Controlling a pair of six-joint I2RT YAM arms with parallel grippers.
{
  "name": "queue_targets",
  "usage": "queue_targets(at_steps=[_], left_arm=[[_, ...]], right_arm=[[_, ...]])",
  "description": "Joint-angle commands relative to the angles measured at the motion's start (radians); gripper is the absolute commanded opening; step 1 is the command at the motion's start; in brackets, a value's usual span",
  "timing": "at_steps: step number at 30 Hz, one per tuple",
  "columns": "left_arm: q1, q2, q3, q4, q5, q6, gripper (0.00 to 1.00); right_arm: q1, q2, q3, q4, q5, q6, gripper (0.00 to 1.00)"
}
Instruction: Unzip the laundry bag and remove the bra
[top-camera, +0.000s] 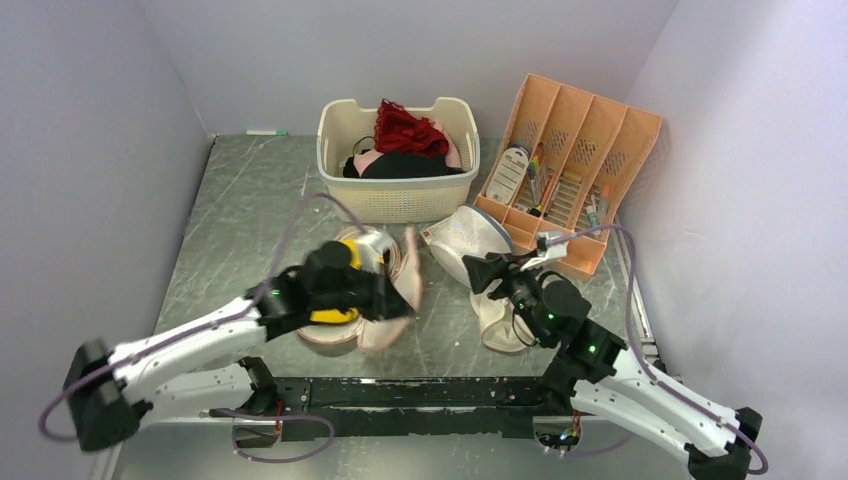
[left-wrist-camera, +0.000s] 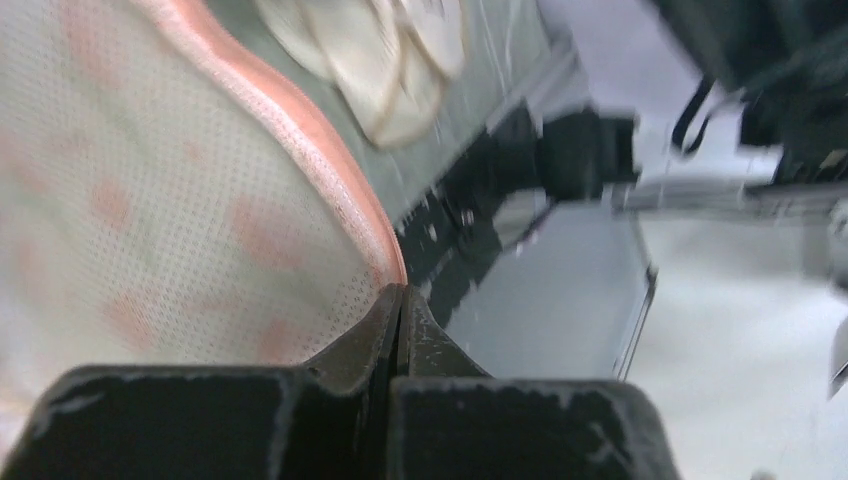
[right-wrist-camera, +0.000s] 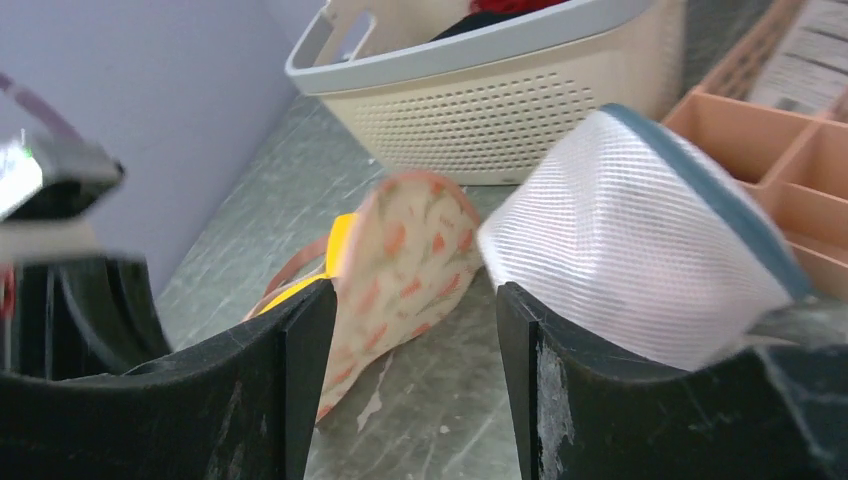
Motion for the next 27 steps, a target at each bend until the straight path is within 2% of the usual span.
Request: queue_targets(at_steps=[1,4,7,8,11,14,16,19,23,27], left_arm=[[-0.293,0.219,0.112,0.082,-0.157,0.078,0.07],[-0.354,0.340,0.139,0.095,-0.170,0.095,0.07],[-0.366,0.389,0.114,0.134,-0.143,0.098,0.07],[-0.366,0.401,0.108,0.133,-0.137,0.096,0.11],[-0.366,0.419,0.115,0.062,-0.191,0.088,0.47],[-0.366,0.392,0.135,-0.020,-0.240,0.109,0.69],[-0.366,0.351,0.145,-0.073,-0.298,0.121,0.79],[-0.351,0.281,0.177,-0.217,-0.434,0.114,0.84],[-0.253,0.199,0.232,-0.442,-0.628,0.010,0.91],[-0.020,0.096,0.198,-0.558,-0.691,-0.070,0.94]], right_arm=[[-0.004,-0.122,-0.038,-0.174,0.146,-0.018,0.61],[-0.004,-0.151,-0.035,-0.203,0.163,-0.026,0.61],[-0.005,-0.143,-0.027,-0.217,0.162,-0.032,0.61],[-0.005,-0.137,-0.026,-0.219,0.160,-0.035,0.61],[-0.005,-0.122,-0.032,-0.214,0.159,-0.040,0.61],[-0.004,-0.118,-0.046,-0.201,0.152,-0.041,0.62],[-0.005,-0.121,-0.057,-0.197,0.146,-0.040,0.62],[-0.004,-0.129,-0.074,-0.194,0.140,-0.034,0.62],[-0.004,-0.133,-0.077,-0.207,0.128,-0.027,0.62],[-0.005,-0.123,-0.083,-0.185,0.106,-0.048,0.62]])
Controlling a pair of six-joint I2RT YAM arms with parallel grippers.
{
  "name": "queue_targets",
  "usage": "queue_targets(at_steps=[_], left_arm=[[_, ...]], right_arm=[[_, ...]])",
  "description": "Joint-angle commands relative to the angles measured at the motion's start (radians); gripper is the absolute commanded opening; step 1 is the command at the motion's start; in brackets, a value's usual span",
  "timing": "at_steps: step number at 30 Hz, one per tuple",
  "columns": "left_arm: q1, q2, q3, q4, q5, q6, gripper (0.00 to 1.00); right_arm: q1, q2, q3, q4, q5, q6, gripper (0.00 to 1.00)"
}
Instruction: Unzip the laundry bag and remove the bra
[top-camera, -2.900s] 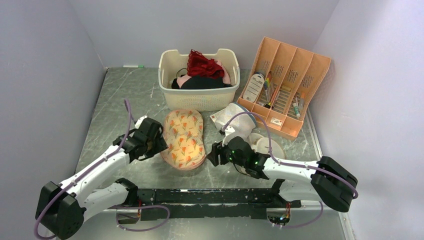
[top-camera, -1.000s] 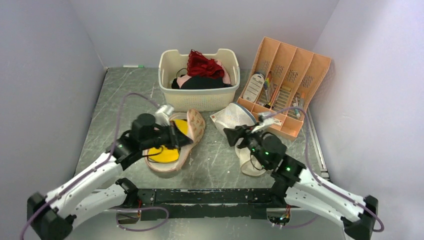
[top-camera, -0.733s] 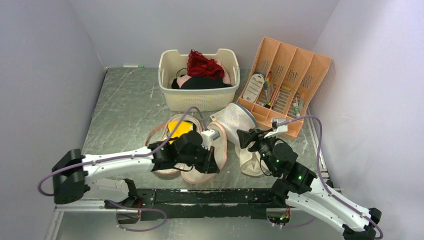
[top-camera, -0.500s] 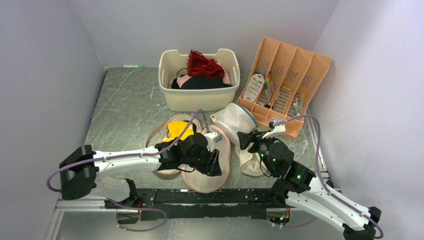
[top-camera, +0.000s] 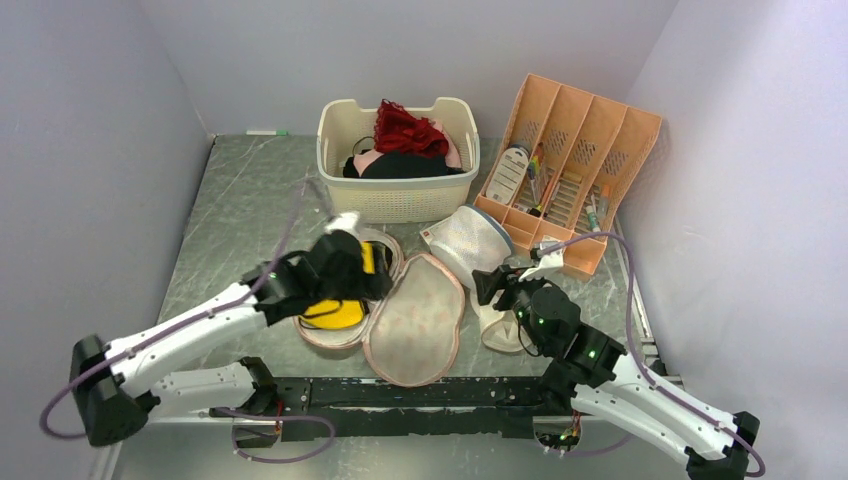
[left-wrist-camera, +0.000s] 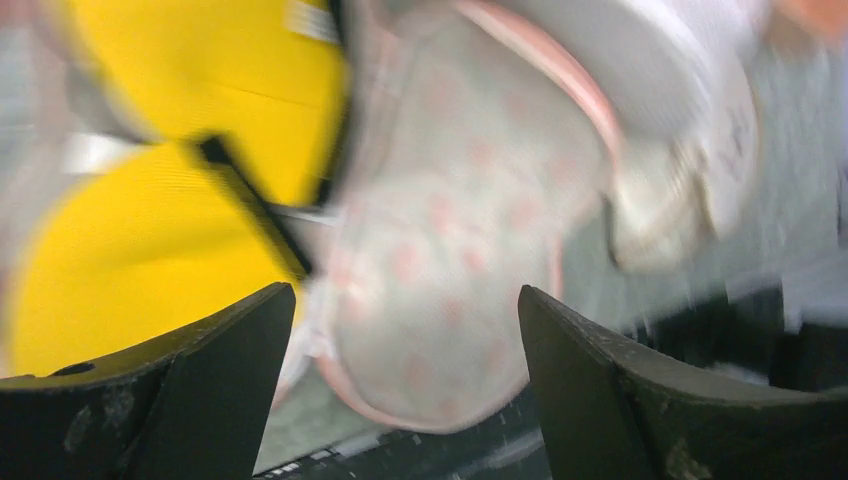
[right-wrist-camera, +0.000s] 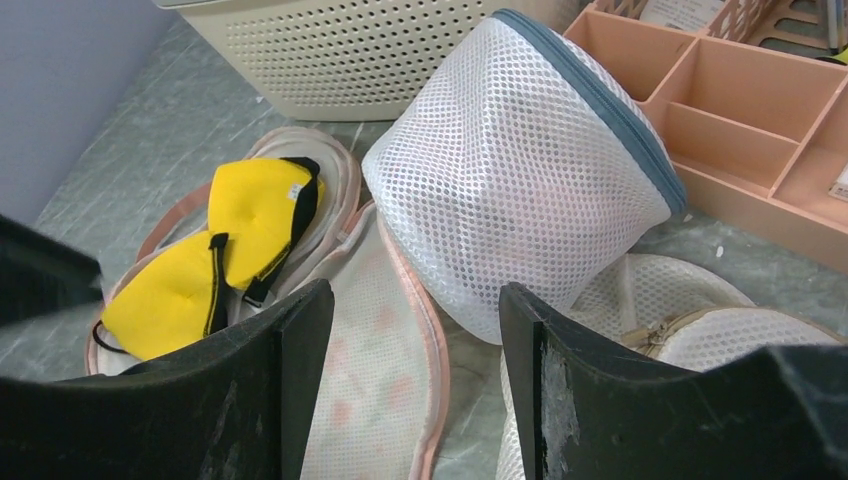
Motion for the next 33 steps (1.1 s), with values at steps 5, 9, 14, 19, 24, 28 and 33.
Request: queue_targets(at_steps=[5,9,14,19,24,28,33], left_arm=[[0.349,-0.201,-0.114,-0.232,-0.118,-0.178,0.95],[0.361,-0.305,-0.164,-0.257,-0.170,-0.252,0.96],[0.361,-0.419,-0.133,-0.196,-0.159,-0.163,0.97],[0.361,-0.414,0.028,-0.178,-0.202,0.012,1.00],[0.361,-0.417,0.134,-0.061,-0.193,0.249,1.00],[0.361,-0.454,0.093,0.048,-0.240,0.352,1.00],[0.361,-0.521,-0.034,0.139,-0.251,0.398,1.00]], right_arm=[[-0.002,0.131,-0.015,0.153,-0.255,-0.030,0.62],[-0.003,0.369,0.001,0.322,-0.522,0.021,0.64],[-0.001,0.792,0.120,0.557,-0.856,0.142,0.64],[0.002,1.107,0.236,0.759,-1.020,0.253,0.55],[0.002,1.259,0.335,0.773,-0.992,0.309,0.55],[0.002,1.339,0.382,0.780,-0.947,0.331,0.54],[0.001,1.367,0.429,0.674,-0.855,0.292,0.50]])
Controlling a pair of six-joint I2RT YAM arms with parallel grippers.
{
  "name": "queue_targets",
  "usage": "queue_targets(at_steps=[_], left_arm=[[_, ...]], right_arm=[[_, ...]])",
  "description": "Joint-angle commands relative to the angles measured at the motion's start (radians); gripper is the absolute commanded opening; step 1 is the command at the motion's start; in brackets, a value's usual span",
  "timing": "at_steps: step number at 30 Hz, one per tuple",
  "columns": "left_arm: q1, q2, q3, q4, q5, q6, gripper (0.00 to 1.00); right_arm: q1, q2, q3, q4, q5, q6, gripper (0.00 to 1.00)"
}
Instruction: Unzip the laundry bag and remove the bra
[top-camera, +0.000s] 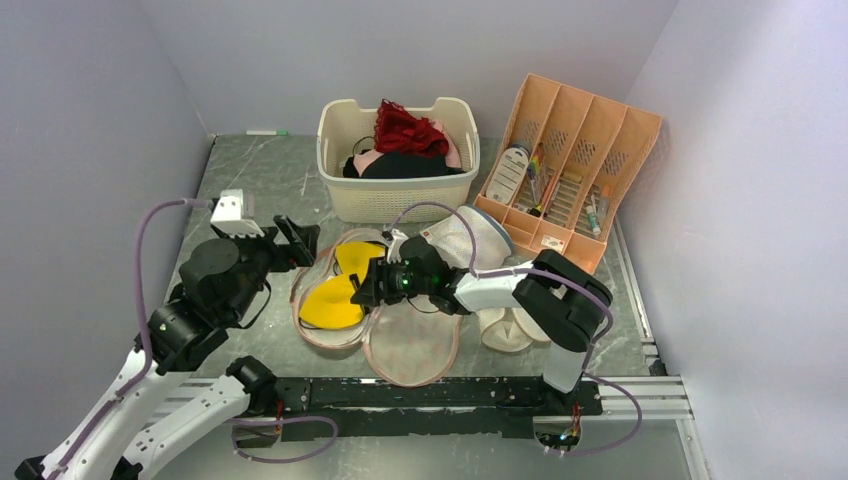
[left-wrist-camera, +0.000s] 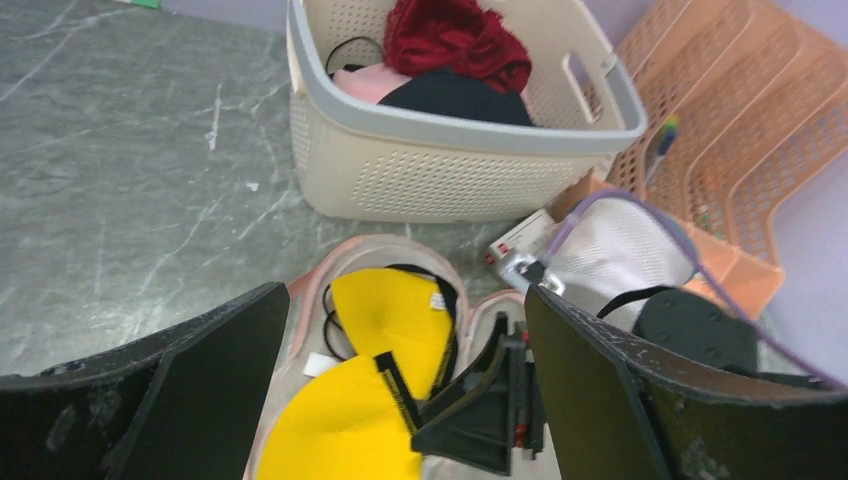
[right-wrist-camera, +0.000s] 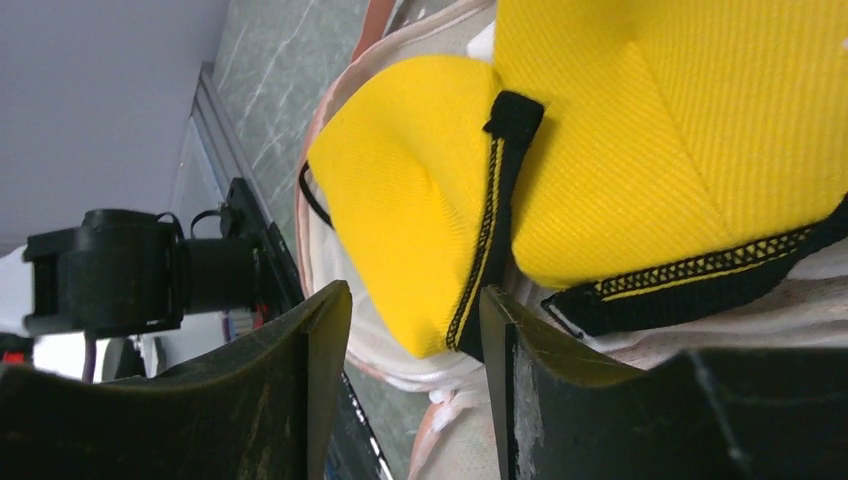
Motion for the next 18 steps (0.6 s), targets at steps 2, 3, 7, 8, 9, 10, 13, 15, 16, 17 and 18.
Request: queue_targets(at_steps=[2,3,7,8,9,10,13,15,16,17,18], left_arm=[[0.006,-0.050,-0.083,0.078,-0.044,0.112,0.99],[0.006,-0.052,-0.075,0.055,-0.062,0.112,0.99],[0.007,-0.070,-0.075,0.048,-0.092,0.118,0.99],[0.006,-0.077,-0.077,0.048,-0.089,0.117,0.99],[0.006,-0.080,-0.079,0.048,-0.086,0.116,0.99],[0.006,-0.082,-0.080,0.047,-0.085,0.118,0.99],[0.006,-0.079,-0.081,0.052,-0.083,0.119,0.99],[0.007,-0.073,-0.081,0.055,-0.074,0.119,0.99],[0.006,-0.068,-0.081,0.054,-0.068,0.119,0.98],[0.007,-0.062,-0.079,0.052,-0.064,0.119,0.98],[0.006,-0.056,-0.078,0.051,-0.061,0.119,0.98]], right_arm=[[0.000,0.029,0.033,-0.037,0.079,-0.017,0.46],[0.000,0.034,0.034,-0.047,0.093,-0.026,0.45],[0.000,0.055,0.068,-0.124,0.133,-0.073,0.44],[0.001,0.060,0.076,-0.139,0.135,-0.081,0.44],[0.000,0.066,0.081,-0.145,0.133,-0.084,0.44],[0.001,0.070,0.083,-0.145,0.132,-0.086,0.44],[0.000,0.075,0.084,-0.148,0.133,-0.088,0.44],[0.000,0.078,0.077,-0.128,0.119,-0.081,0.41],[0.001,0.084,0.074,-0.113,0.108,-0.072,0.40],[0.001,0.090,0.072,-0.096,0.095,-0.062,0.38],[0.001,0.096,0.071,-0.078,0.085,-0.051,0.37]])
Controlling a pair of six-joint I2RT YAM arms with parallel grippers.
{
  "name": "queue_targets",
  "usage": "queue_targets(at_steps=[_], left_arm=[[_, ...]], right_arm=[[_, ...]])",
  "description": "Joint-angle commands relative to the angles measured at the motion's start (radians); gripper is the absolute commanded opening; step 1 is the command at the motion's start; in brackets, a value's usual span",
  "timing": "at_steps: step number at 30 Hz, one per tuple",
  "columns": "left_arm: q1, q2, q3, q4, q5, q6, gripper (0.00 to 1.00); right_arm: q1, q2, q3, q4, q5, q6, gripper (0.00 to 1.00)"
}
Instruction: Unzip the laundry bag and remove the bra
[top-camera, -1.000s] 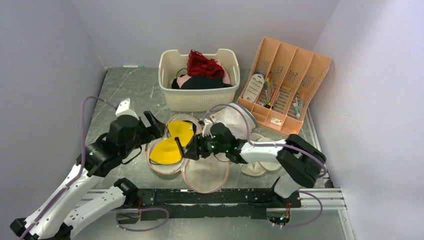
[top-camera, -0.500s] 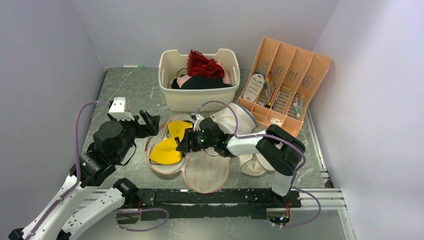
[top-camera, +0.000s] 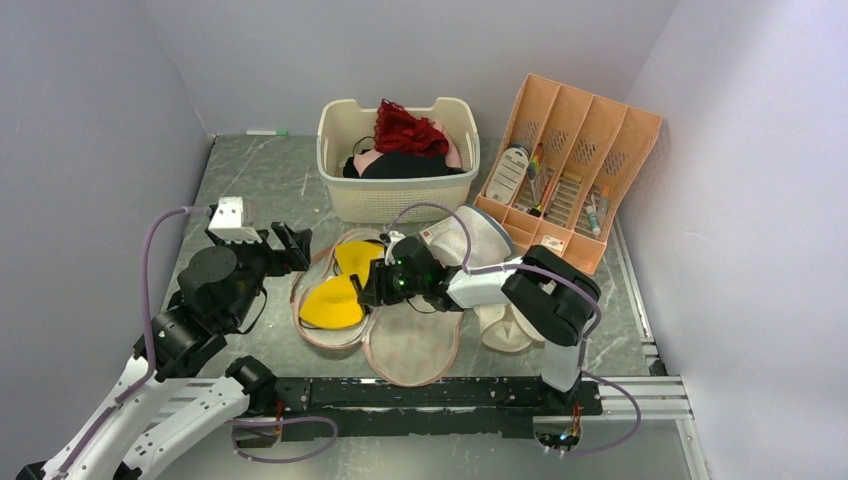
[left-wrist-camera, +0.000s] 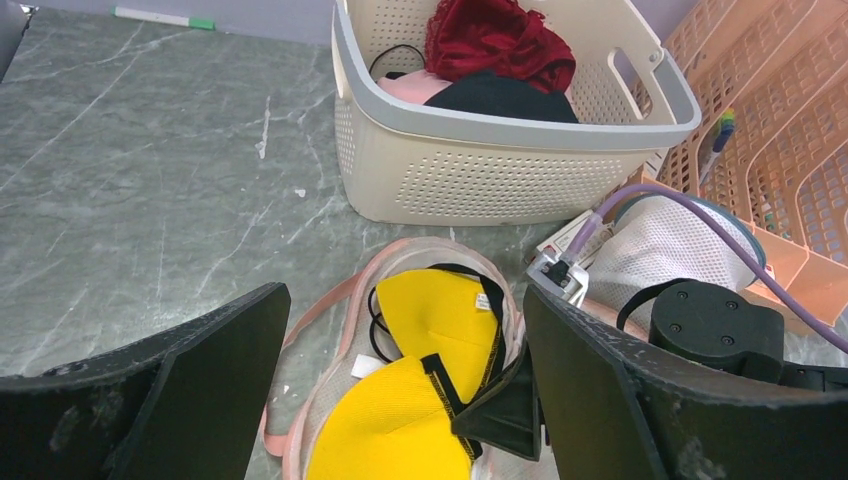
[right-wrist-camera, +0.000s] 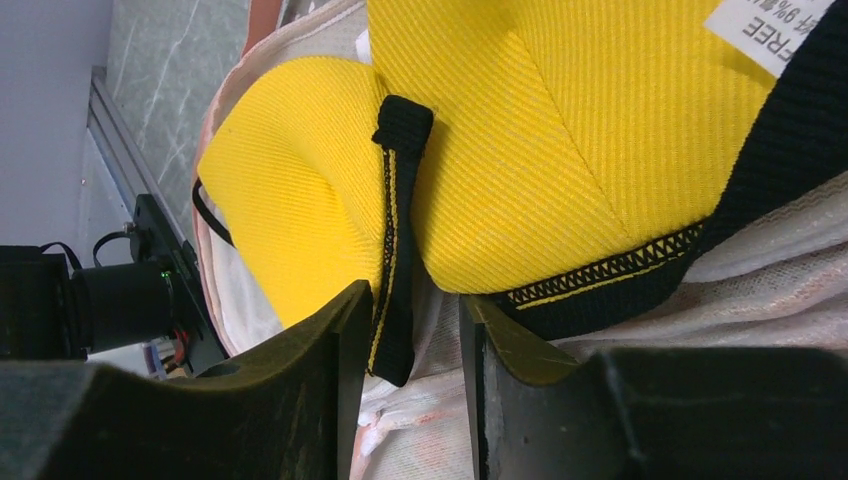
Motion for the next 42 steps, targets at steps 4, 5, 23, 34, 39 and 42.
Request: queue_targets(at_steps=[4,5,23,34,39,42], left_arm=[[0.006,0.027,0.013,0.022,-0.010,0.017,0.98],[0.006,0.026,0.012,0.020,-0.011,0.017,0.98],[0.009,0.024,0.024,-0.022,-0.096,-0.008,0.98],[0.011,-0.009,0.015,-0.018,-0.101,-0.009,0.98],[0.011,0.006,0.019,-0.028,-0.106,-0.014,0.98],[0.011,0.013,0.020,-0.025,-0.098,-0.010,0.98]], right_arm=[[0.002,0.061,0.009,0.106,-0.056,0.046,0.28],[0.002,0.064,0.010,0.119,-0.068,0.052,0.24],[-0.009,-0.522,0.179,-0.302,-0.053,-0.374,0.00],[0.025,-0.125,0.023,0.183,-0.327,-0.044,0.00],[0.107,0.031,0.071,0.172,-0.312,-0.011,0.00],[0.089,0.025,0.052,0.216,-0.338,0.044,0.10]])
